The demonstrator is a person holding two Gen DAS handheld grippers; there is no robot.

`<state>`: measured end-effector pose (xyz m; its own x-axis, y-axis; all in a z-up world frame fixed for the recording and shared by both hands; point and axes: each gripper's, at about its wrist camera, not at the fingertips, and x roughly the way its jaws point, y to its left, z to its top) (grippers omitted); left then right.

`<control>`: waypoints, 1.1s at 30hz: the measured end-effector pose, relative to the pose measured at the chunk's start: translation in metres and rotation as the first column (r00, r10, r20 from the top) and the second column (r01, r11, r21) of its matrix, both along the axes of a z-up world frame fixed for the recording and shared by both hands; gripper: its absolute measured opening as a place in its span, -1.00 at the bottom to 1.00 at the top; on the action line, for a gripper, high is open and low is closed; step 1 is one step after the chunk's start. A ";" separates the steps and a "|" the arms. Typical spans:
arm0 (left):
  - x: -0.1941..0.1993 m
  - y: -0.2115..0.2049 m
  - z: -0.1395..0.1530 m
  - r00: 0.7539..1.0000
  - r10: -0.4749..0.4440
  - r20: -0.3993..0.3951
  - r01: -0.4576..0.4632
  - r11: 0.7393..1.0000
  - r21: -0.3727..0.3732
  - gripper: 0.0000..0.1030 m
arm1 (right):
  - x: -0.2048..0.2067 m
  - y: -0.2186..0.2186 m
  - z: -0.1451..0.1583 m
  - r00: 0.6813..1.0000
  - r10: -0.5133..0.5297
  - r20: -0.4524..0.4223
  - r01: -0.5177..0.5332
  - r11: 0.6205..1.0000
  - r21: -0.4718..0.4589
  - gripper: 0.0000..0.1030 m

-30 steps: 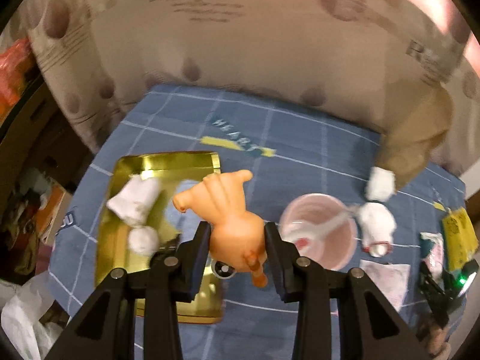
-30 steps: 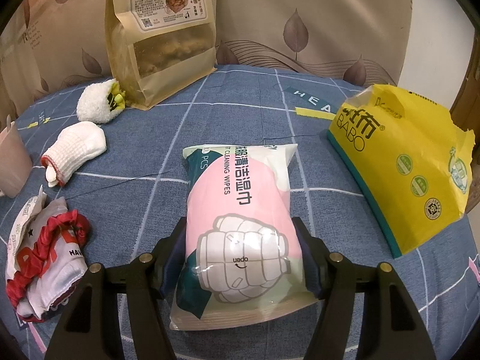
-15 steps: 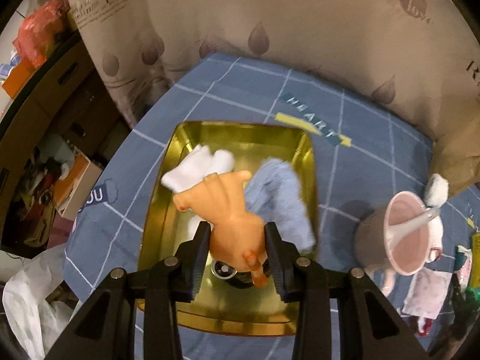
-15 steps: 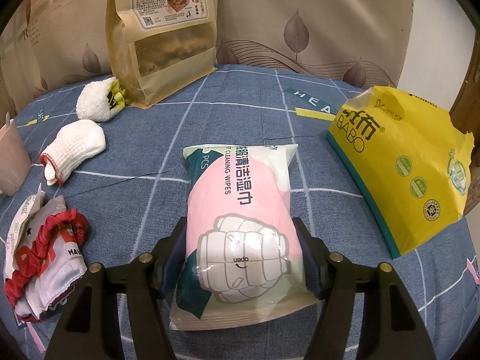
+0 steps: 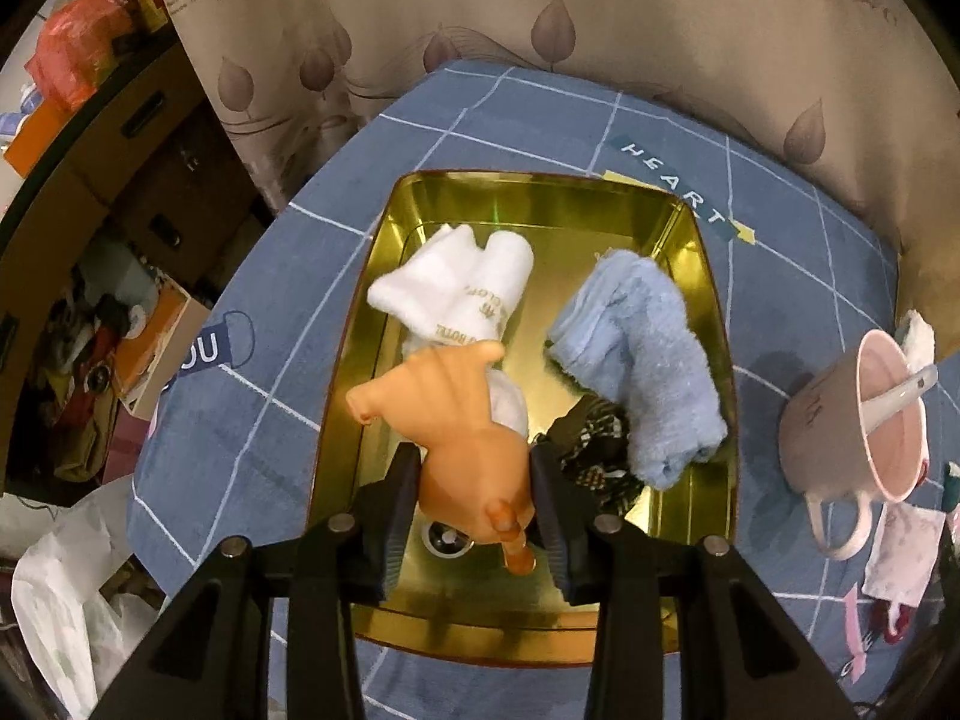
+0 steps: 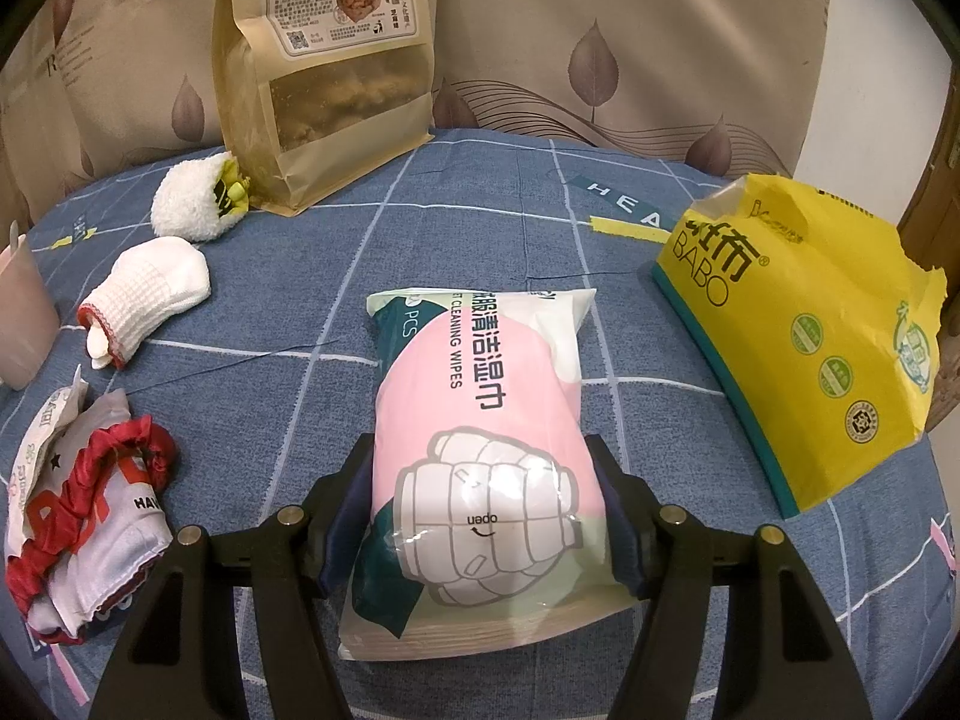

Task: Organize soft objects
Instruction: 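Carry the orange toy into the gold tin tray and release with left tool, then carry the pink wipes pack into the gold tin tray and release with right tool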

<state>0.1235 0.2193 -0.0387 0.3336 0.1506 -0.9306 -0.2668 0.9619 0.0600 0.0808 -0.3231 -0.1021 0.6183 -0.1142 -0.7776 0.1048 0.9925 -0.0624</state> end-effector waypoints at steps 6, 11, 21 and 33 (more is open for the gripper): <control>-0.003 0.004 -0.008 1.000 0.005 -0.004 -0.005 1.000 0.000 -0.12 | 0.000 0.001 0.000 1.000 0.001 0.000 -0.001 1.000 -0.002 0.24; -0.003 0.005 -0.008 1.000 0.005 0.005 -0.005 1.000 -0.004 0.02 | -0.001 -0.001 0.000 1.000 0.001 -0.001 -0.001 1.000 -0.004 0.25; -0.024 -0.020 0.025 0.991 -0.064 0.118 0.045 0.987 0.155 0.05 | -0.001 -0.001 0.000 1.000 0.002 0.000 -0.002 1.000 -0.001 0.25; -0.071 -0.010 0.027 0.980 0.023 0.200 -0.047 0.993 0.113 0.06 | -0.003 0.004 0.002 1.000 -0.007 0.006 0.008 1.000 -0.027 0.14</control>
